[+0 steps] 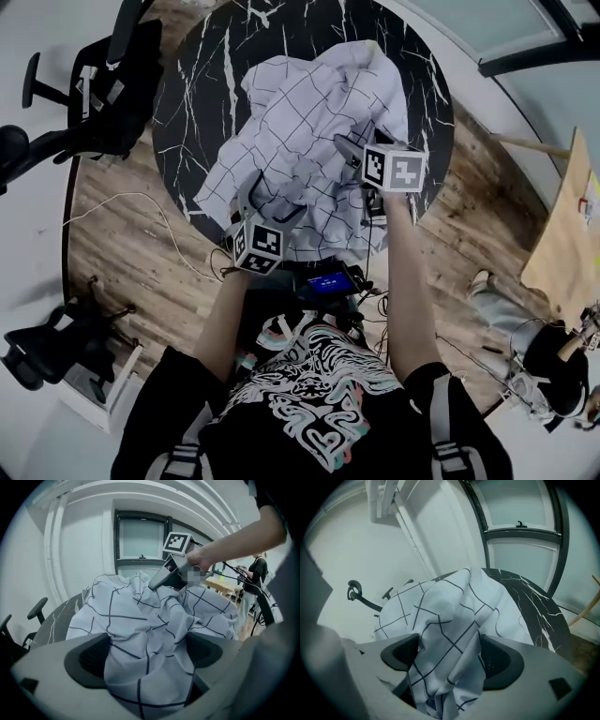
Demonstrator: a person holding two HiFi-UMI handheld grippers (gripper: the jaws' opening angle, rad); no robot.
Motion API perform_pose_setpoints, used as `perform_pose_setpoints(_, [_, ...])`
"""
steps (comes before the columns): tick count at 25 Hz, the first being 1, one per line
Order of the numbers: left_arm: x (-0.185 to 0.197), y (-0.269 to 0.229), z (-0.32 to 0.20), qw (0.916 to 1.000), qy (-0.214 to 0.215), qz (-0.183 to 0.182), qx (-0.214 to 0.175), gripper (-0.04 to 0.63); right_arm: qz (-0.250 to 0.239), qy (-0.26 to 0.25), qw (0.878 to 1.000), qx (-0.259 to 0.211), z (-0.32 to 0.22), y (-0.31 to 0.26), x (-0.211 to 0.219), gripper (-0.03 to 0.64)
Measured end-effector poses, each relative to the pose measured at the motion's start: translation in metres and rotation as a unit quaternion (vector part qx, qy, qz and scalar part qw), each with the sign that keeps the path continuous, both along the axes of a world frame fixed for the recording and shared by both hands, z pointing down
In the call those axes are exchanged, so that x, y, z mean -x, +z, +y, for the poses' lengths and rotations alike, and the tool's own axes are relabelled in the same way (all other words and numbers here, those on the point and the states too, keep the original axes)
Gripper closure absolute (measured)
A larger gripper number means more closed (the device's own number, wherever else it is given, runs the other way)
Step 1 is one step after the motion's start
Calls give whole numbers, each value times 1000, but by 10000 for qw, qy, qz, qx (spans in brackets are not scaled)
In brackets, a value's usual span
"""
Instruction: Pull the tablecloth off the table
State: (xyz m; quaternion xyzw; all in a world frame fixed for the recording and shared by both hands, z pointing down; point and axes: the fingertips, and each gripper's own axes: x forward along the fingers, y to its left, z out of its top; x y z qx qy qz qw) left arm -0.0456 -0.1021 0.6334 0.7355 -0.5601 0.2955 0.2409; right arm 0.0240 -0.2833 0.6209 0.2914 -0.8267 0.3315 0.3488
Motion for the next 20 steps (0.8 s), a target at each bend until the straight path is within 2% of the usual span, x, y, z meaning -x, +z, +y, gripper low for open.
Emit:
perform_pose_setpoints(5, [1, 12, -4, 9994, -74, 274, 215, 84, 186, -122, 9996, 160, 2, 16, 5, 205])
perform_pose_setpoints(8, [-1, 18, -5, 9984, -74, 399, 399, 84, 242, -199, 9994, 164, 3, 23, 7, 242])
perform_pose_setpoints(11, [-2, 23, -6, 9968, -61, 532, 585, 84, 311, -259, 9989, 215, 4, 28, 8, 249])
perform_pose_setpoints(20, [0, 37, -9, 9940, -120, 646, 872, 84, 582, -630, 9958, 311, 8, 51, 14, 265])
